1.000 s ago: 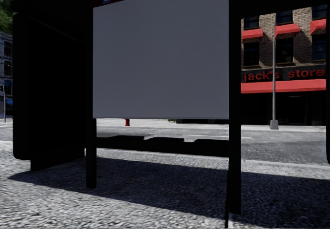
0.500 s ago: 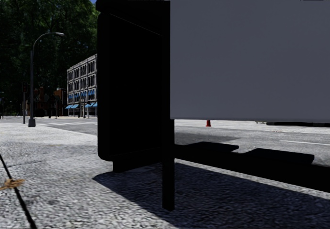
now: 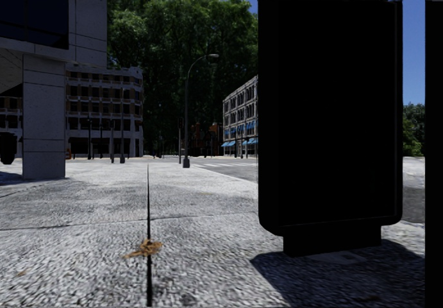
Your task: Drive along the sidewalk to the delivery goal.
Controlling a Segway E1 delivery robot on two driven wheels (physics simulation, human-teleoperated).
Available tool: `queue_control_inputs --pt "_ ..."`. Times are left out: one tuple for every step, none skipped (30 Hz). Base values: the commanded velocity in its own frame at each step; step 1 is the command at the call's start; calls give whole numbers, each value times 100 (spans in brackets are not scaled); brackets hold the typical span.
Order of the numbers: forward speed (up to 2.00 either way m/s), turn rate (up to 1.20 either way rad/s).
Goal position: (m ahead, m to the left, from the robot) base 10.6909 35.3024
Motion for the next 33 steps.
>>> queue_control_inputs --pt "123 106" --pt "123 106" --pt "123 106" --pt "123 106" --pt "123 106" --pt "123 106" --pt "123 106" --pt "123 104" --pt "123 100" --pt "123 96" --pt "123 96" --pt "123 84" --pt "123 -15" --pt "123 0" --pt "123 0" --pt "123 0" --pt "123 0" --pt "123 0" --pt "123 0" --pt "123 0" --pt "123 0" --pt "123 0" --pt "123 0" --pt "123 0" --pt "123 0" --pt "123 0" --pt "123 0" --pt "123 0" --pt "123 0" --pt "123 0" --pt "123 0" --pt "123 0" --pt "123 0"
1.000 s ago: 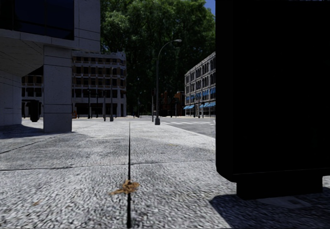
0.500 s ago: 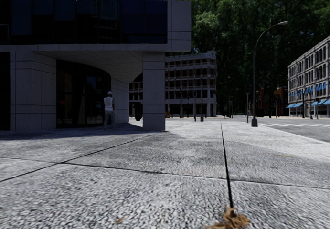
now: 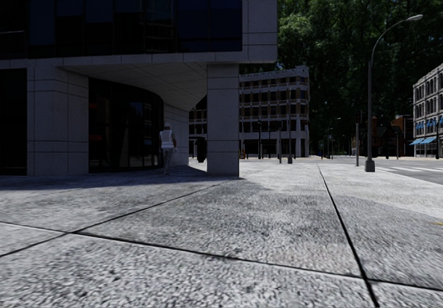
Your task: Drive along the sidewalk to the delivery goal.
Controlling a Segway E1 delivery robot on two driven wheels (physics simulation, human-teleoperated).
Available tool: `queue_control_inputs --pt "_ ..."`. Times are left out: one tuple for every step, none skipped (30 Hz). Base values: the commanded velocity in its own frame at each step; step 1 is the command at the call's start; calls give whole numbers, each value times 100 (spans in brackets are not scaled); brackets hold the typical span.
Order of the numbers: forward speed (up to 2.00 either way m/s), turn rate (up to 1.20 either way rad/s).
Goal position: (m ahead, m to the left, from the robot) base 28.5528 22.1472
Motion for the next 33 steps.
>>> queue_control_inputs --pt "123 0" --pt "123 0" --pt "123 0" --pt "123 0" --pt "123 0" --pt "178 0" --pt "200 0" --pt "200 0" --pt "200 0" --pt "200 0" --pt "200 0" --pt "200 0" --pt "200 0" --pt "200 0" --pt "200 0" --pt "200 2" --pt "200 11" --pt "200 11" --pt "200 19" --pt "200 32" --pt "200 37" --pt "200 37" --pt "200 41" --pt "200 44" --pt "200 46" --pt "200 47" --pt "200 49" --pt "200 52" --pt "200 55" --pt "200 55" --pt "200 60" --pt "200 63" --pt "200 64"
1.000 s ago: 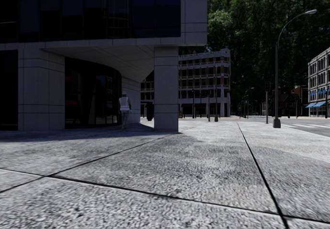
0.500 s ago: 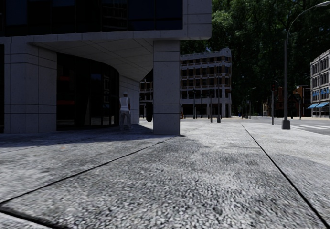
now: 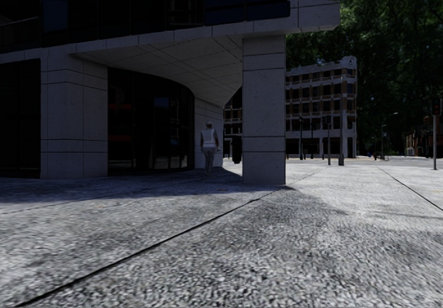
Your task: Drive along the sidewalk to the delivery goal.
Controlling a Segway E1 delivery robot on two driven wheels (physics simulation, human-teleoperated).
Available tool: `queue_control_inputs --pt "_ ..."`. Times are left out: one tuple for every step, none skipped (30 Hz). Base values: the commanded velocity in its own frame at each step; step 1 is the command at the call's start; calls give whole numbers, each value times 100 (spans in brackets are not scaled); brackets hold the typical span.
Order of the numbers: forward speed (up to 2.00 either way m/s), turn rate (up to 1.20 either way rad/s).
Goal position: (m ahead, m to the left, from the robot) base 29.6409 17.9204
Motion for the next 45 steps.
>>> queue_control_inputs --pt "200 64" --pt "200 64" --pt "200 64" --pt "200 64" --pt "200 64" --pt "200 64" --pt "200 64" --pt "200 55" --pt "200 38" --pt "200 33" --pt "200 30" --pt "200 30" --pt "200 13" --pt "200 0" --pt "200 0" --pt "200 0" --pt "200 0" --pt "200 0" --pt "200 0" --pt "200 0" --pt "200 0" --pt "200 0" --pt "200 0" --pt "200 0" --pt "200 0" --pt "200 0" --pt "200 0" --pt "200 0" --pt "200 0" --pt "200 0" --pt "200 0" --pt "200 0" --pt "200 0" --pt "200 0" --pt "200 0" --pt "200 0" --pt "200 0" --pt "200 0" --pt "200 0" --pt "200 0" --pt "200 0" --pt "200 0" --pt "200 0" --pt "200 0" --pt "200 0"
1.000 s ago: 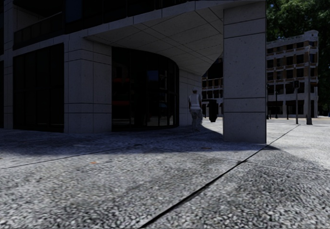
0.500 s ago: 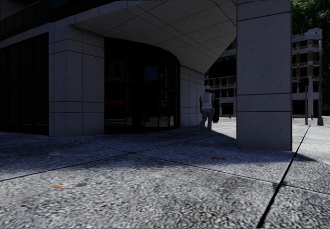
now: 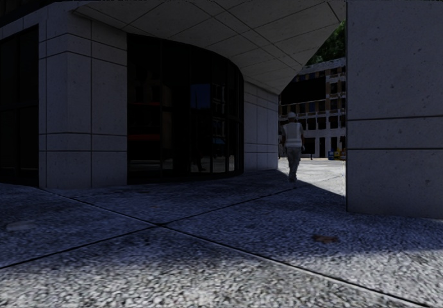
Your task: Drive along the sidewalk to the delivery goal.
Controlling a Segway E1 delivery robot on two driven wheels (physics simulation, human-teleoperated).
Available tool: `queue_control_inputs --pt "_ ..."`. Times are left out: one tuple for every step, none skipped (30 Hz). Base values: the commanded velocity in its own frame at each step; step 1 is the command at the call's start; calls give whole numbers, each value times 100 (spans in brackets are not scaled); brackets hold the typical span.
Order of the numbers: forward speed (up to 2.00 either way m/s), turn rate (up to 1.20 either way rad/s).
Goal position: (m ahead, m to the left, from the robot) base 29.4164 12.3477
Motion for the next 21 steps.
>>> queue_control_inputs --pt "200 0" --pt "200 0" --pt "200 0" --pt "200 0" --pt "200 0" --pt "200 0" --pt "200 0" --pt "200 0" --pt "200 0" --pt "200 0" --pt "200 -5" --pt "200 -12" --pt "200 -18" --pt "200 -20" --pt "200 -20" --pt "200 -21" --pt "200 -22" --pt "200 -25" --pt "200 -28" --pt "200 -28" --pt "200 -30"
